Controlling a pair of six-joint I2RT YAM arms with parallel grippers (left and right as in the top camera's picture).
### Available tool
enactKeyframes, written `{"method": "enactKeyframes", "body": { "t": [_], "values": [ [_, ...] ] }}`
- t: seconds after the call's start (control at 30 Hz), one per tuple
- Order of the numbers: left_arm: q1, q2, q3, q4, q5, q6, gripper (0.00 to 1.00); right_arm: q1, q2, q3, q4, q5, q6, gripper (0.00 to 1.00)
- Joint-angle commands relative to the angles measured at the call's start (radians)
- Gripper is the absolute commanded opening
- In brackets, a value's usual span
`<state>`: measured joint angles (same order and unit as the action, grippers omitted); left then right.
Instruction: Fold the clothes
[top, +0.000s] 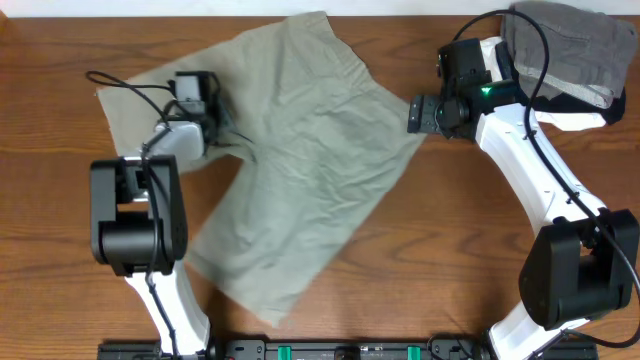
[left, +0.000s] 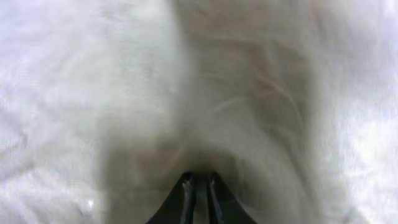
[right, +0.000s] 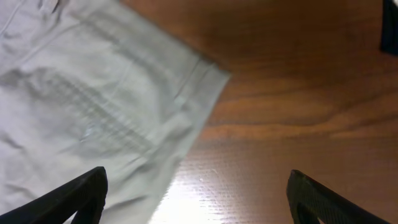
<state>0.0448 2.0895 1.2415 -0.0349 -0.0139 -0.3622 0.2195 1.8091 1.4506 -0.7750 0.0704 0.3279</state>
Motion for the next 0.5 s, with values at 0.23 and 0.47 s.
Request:
{"method": "enactKeyframes", "body": {
  "t": [0.23, 0.47],
  "values": [
    [0.056, 0.031, 0.138, -0.21, -0.002, 0.063, 0.91, 0.033, 0.002, 0.01, 0.124, -0.009, -0.091, 0.92],
    [0.048, -0.163, 0.169, -0.363, 0.004, 0.063, 0.98, 0.031, 0.098, 0.01, 0.154, -0.158, -0.093, 0.84]
  ]
}}
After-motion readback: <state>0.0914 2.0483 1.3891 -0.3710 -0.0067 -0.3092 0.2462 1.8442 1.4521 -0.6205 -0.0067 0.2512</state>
